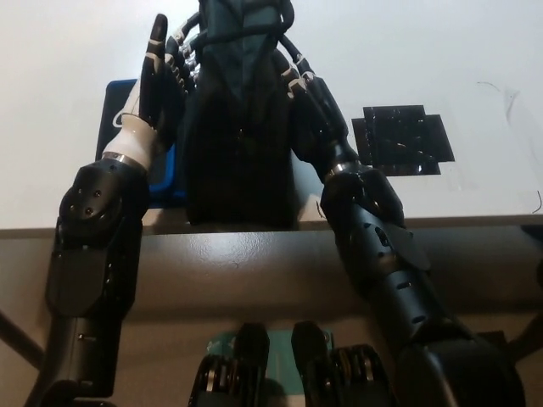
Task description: Use both hands to pick up the lunch bag on the right hand side and smoothly move it near the note book on the left hand side
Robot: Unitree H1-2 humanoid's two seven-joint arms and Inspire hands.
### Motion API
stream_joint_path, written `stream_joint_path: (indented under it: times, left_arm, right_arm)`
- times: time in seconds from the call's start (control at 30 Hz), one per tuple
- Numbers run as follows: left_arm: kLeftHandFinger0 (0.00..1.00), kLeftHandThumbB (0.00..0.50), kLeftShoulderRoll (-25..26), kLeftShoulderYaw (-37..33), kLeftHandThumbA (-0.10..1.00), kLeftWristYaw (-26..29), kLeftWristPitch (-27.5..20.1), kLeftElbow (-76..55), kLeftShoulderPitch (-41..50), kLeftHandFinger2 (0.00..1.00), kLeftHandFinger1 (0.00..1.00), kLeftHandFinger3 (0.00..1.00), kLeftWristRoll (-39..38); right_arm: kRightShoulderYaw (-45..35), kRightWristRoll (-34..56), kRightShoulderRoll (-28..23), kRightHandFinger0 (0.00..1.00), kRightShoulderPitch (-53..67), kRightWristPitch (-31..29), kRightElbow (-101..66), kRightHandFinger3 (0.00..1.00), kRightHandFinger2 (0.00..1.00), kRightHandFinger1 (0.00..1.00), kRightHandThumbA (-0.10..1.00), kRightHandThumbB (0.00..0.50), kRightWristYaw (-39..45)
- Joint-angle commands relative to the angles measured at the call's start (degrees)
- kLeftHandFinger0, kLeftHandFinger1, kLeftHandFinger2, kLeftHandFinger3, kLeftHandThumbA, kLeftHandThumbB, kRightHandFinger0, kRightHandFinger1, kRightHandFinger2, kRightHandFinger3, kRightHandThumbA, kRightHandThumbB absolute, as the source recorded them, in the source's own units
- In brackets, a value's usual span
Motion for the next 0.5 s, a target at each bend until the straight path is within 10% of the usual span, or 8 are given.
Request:
stream_joint_path:
  times: [0.0,0.47]
  left_arm:
    - [1.0,0.398,0.4,0.7,1.0,0.8,-1.2,-2.8,-1.2,1.0,1.0,1.0,-1.4]
    - [1.0,0.358,4.4,0.7,1.0,-0.9,-2.5,-1.8,0.9,1.0,1.0,1.0,-0.8]
  right_arm:
    - [1.0,-0.6,1.8,1.0,-4.2,-1.3,0.5,1.0,1.0,1.0,1.0,0.354,2.8]
    - [2.2,-5.4,-5.0,1.0,0.5,-3.5,-6.6,1.0,1.0,1.0,1.0,0.337,-2.2]
